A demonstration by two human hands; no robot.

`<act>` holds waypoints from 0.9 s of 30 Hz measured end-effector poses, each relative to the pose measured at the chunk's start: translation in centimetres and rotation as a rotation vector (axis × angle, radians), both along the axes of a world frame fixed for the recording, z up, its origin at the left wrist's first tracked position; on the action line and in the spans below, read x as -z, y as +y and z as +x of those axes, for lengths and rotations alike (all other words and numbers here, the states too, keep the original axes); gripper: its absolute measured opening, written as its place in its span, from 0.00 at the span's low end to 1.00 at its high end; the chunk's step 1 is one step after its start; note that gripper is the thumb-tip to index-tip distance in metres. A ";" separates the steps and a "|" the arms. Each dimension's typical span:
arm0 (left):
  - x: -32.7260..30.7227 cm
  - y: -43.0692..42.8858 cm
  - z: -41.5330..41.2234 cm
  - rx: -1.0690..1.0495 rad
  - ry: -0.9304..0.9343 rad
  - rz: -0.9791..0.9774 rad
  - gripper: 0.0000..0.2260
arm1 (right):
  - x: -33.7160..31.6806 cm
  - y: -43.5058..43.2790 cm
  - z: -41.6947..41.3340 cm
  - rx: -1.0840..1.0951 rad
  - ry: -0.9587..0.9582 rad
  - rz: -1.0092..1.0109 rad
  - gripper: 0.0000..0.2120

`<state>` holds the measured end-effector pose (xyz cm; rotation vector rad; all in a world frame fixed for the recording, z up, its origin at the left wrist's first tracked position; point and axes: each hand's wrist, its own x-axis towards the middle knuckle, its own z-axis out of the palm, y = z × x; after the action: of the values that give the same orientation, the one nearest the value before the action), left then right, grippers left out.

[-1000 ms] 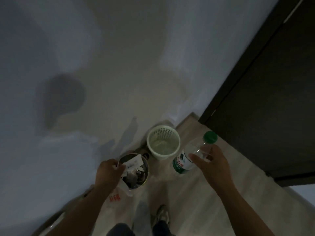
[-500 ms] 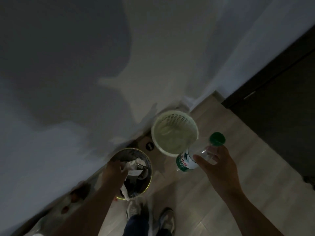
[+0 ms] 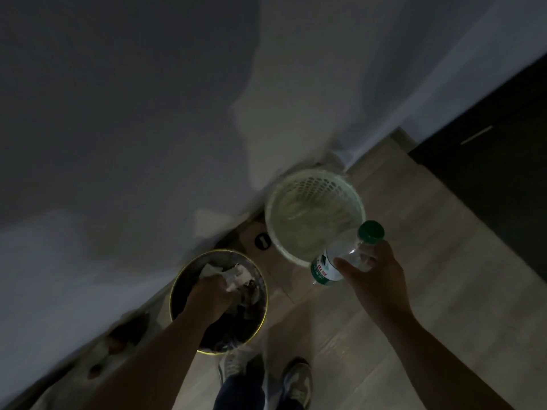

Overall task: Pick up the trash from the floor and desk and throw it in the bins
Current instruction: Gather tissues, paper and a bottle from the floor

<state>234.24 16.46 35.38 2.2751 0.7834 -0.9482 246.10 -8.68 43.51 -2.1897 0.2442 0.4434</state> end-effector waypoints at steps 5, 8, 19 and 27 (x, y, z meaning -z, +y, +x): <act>-0.4 -0.1 0.1 0.105 -0.018 -0.007 0.11 | 1.9 1.3 2.8 0.040 -0.029 -0.027 0.25; -0.9 0.1 0.6 0.148 -0.068 -0.014 0.11 | 2.4 2.3 4.3 0.040 -0.056 -0.083 0.26; -4.2 1.2 2.2 0.219 -0.128 0.016 0.12 | 1.1 4.5 4.3 -0.078 0.166 -0.171 0.37; -13.6 0.7 2.0 0.322 -0.186 0.029 0.18 | -6.8 3.2 0.4 -0.306 0.179 -0.233 0.18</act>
<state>236.28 17.19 48.95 2.5190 0.3591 -0.8486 246.49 -5.52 50.31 -2.4274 0.0570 0.8191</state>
